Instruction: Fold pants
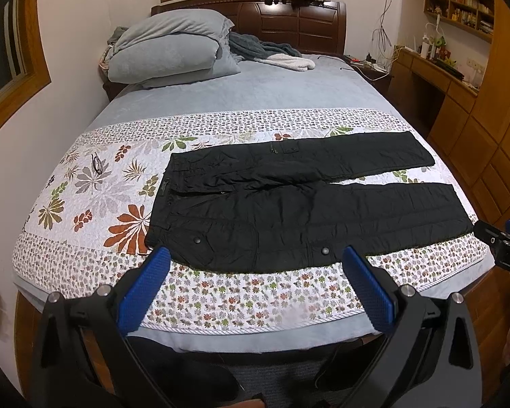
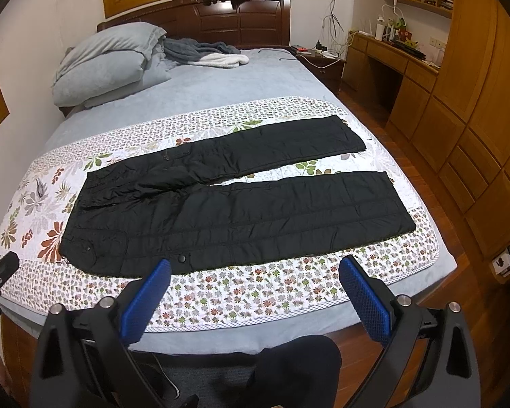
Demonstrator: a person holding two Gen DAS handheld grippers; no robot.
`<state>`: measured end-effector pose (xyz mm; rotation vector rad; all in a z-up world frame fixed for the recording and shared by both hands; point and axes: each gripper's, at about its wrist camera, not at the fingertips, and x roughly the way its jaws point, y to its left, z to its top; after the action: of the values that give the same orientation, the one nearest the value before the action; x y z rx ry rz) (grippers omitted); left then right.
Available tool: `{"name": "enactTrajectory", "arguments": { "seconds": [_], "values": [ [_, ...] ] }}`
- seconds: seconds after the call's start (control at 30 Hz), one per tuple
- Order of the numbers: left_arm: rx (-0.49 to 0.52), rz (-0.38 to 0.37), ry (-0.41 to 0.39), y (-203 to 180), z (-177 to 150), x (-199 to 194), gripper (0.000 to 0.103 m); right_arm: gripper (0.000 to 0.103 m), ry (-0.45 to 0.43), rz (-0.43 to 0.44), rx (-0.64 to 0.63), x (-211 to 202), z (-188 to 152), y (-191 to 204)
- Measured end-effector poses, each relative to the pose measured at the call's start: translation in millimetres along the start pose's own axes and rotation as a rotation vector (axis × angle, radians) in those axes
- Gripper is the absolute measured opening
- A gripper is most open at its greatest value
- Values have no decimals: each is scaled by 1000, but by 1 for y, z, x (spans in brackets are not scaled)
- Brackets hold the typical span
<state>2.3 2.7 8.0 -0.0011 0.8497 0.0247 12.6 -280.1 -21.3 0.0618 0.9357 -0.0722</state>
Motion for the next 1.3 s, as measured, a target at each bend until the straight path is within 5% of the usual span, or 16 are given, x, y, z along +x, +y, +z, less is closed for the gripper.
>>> {"name": "enactTrajectory", "arguments": {
  "seconds": [0.93, 1.3],
  "values": [
    [21, -4, -7, -4, -1, 5, 101, 100, -1, -2, 9, 6, -2, -5],
    [-29, 0, -84, 8, -6, 6, 101, 100, -91, -73, -17, 6, 1, -14]
  ]
}}
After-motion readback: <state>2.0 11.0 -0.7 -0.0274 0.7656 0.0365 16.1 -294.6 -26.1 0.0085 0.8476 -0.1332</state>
